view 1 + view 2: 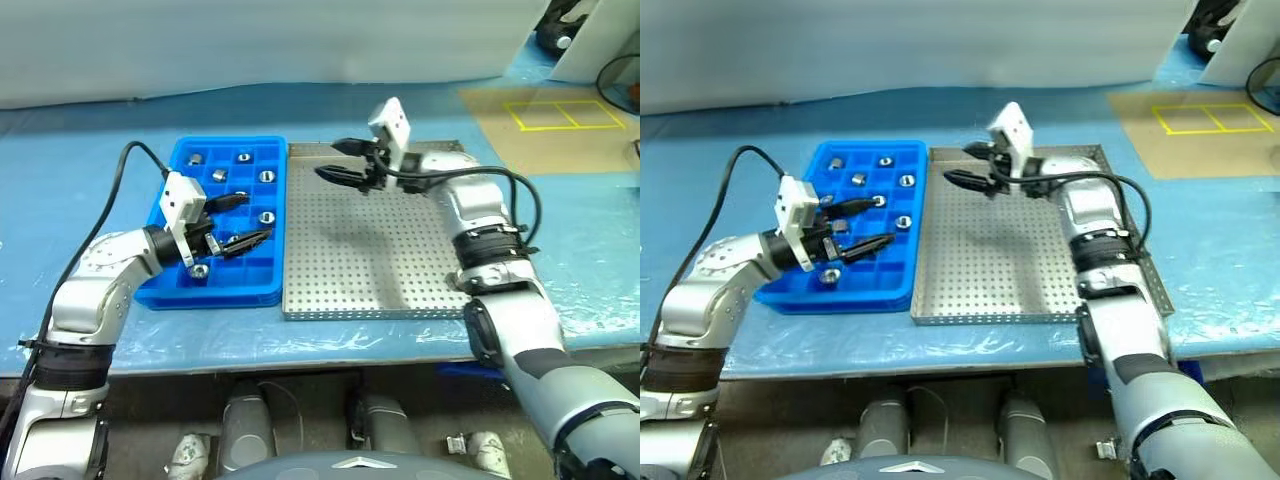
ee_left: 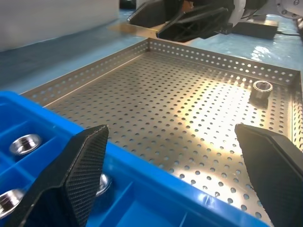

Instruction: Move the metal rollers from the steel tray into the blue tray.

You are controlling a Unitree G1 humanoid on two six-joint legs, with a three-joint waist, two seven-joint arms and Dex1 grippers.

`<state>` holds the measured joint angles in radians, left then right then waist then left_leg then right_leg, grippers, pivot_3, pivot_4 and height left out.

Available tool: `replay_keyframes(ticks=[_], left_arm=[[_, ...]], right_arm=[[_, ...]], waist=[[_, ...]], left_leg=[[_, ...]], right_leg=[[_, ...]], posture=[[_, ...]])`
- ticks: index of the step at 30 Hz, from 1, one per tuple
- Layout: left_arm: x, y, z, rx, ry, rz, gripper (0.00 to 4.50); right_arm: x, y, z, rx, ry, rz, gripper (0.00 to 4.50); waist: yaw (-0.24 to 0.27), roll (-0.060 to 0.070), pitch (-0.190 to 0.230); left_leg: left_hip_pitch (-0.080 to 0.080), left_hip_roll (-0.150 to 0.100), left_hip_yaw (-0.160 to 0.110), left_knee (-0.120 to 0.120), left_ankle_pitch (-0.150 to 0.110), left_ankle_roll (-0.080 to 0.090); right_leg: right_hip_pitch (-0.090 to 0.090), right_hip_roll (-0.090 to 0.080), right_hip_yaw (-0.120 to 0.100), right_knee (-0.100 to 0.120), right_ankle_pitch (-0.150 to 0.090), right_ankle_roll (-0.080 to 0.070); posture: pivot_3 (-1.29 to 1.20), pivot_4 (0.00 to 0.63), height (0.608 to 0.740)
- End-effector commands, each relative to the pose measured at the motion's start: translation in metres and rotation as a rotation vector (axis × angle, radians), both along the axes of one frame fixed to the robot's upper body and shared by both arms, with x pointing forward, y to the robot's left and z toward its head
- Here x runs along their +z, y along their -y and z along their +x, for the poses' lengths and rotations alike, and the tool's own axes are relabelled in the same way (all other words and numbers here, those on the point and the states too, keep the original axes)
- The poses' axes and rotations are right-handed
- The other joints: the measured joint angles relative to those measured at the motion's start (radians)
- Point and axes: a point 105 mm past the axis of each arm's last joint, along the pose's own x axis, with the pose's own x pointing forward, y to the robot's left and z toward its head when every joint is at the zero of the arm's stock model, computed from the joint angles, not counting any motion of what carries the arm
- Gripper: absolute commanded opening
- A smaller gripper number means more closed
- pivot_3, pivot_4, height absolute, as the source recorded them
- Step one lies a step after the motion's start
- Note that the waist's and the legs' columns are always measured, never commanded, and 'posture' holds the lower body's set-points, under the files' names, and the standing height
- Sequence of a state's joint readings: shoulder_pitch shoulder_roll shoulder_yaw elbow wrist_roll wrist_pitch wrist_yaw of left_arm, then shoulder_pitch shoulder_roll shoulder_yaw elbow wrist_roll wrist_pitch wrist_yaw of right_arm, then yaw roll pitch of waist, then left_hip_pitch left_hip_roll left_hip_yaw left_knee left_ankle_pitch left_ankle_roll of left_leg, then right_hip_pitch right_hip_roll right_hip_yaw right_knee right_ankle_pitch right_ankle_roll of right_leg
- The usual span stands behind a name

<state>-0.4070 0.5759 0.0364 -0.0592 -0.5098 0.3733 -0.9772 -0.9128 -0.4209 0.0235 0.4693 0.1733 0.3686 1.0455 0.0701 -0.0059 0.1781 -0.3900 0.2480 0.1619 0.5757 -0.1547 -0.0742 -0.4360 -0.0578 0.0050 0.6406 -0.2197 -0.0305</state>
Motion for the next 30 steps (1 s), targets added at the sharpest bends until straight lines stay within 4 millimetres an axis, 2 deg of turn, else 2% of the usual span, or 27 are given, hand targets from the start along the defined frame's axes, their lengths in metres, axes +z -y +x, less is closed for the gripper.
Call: replay_keyframes(ticks=[1,4,8,12,17,21,30], left_arm=[[-0.003,0.042,0.002,-0.194,0.022,0.004,4.50],[-0.007,0.065,0.003,-0.296,0.019,-0.005,4.50],[-0.005,0.092,0.004,-0.405,0.007,-0.052,4.50],[-0.004,0.109,0.002,-0.491,0.003,-0.069,4.50],[-0.007,0.116,0.003,-0.519,0.003,-0.070,4.50],[-0.009,0.115,0.001,-0.518,0.002,-0.077,4.50],[-0.015,0.103,-0.001,-0.461,0.003,-0.064,4.50]], right_arm=[[0.014,0.056,-0.017,-0.133,0.052,-0.082,3.72],[0.014,0.080,-0.033,-0.210,0.043,-0.111,3.72],[0.016,0.096,-0.053,-0.289,0.041,-0.130,3.72],[0.013,0.098,-0.072,-0.308,0.028,-0.148,3.72],[-0.018,0.092,-0.090,-0.302,-0.060,-0.184,3.72],[-0.046,0.089,-0.091,-0.313,-0.126,-0.203,3.72],[-0.072,0.101,-0.066,-0.375,-0.160,-0.240,3.72]], waist=[[0.001,0.000,0.000],[-0.024,0.000,0.000],[-0.080,0.000,0.000],[-0.116,0.000,0.000],[-0.139,0.000,0.000],[-0.144,0.001,0.000],[-0.140,0.001,0.000]], left_leg=[[0.000,-0.001,0.000,0.000,0.000,0.000],[0.001,-0.005,0.003,0.000,-0.002,0.003],[0.007,-0.005,0.008,0.000,-0.003,0.006],[0.010,-0.008,0.011,0.001,-0.006,0.011],[0.012,-0.009,0.012,0.004,-0.008,0.014],[0.011,-0.009,0.012,0.004,-0.010,0.017],[0.008,-0.010,0.013,0.003,-0.014,0.023]], right_leg=[[0.001,0.000,0.000,0.000,0.000,0.000],[0.001,0.000,0.007,-0.002,0.001,0.002],[0.001,0.002,0.018,-0.002,0.002,0.004],[0.001,0.003,0.024,-0.002,0.003,0.006],[0.004,0.003,0.025,-0.005,0.004,0.008],[0.007,0.002,0.025,-0.014,0.008,0.010],[0.008,0.001,0.025,-0.024,0.011,0.011]], posture=[[-0.32,0.150,0.740],[-0.40,0.150,0.740],[-0.50,0.150,0.740],[-0.56,0.150,0.740],[-0.58,0.150,0.740],[-0.57,0.150,0.740],[-0.49,0.150,0.740]])
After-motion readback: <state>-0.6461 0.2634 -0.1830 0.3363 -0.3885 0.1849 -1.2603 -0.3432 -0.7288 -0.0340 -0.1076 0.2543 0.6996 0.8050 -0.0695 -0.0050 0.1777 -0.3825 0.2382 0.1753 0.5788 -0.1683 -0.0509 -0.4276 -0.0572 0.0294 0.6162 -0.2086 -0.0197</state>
